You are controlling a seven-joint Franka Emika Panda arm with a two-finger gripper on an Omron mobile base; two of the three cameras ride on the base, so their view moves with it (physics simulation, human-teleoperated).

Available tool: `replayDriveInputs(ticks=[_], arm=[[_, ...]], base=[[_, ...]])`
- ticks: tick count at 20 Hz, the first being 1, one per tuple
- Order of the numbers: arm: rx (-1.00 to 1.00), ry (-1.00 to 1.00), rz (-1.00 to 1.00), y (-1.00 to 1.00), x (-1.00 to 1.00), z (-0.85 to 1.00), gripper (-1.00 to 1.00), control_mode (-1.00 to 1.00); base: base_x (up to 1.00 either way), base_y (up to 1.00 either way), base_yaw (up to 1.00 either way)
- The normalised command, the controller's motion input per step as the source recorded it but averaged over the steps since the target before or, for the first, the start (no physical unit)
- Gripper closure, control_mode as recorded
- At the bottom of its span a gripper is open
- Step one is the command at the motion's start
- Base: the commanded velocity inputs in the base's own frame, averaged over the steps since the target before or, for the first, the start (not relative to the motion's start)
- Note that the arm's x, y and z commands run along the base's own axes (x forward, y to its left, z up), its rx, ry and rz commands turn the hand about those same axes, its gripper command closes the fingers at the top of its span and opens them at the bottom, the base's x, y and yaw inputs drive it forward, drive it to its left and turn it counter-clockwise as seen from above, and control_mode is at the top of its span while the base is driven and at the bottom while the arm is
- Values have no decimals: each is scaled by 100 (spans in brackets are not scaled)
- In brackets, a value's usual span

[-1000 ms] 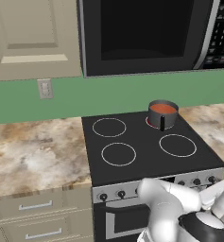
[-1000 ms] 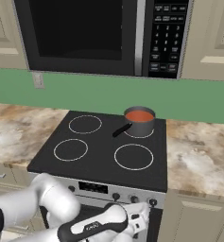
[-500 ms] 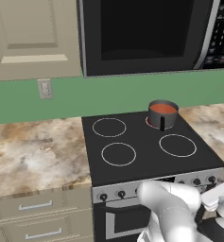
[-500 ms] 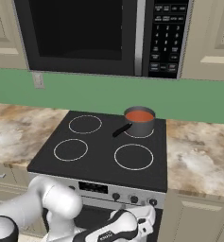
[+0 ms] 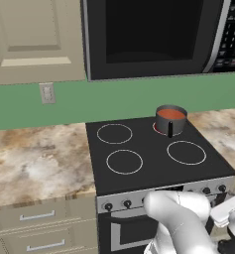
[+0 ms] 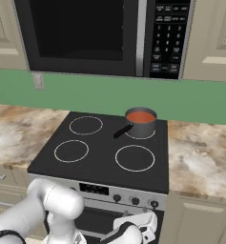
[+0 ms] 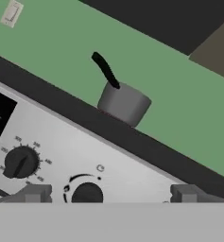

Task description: Wait until the marinara sauce is simmered to a deep red color and then turn off the stove.

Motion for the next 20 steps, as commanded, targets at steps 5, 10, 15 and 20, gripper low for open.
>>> replayDriveInputs(ticks=[5, 10, 15, 20], arm=[[-9, -10, 0, 0, 3, -9, -100, -100], [-8, -7, 0, 0, 7, -8, -100, -100], [-6, -3, 0, 0, 16, -6, -100, -100], [-2, -1, 0, 0, 25, -7, -100, -100]], base=[[0, 0, 0], [0, 0, 0], [0, 0, 0], [0, 0, 0]])
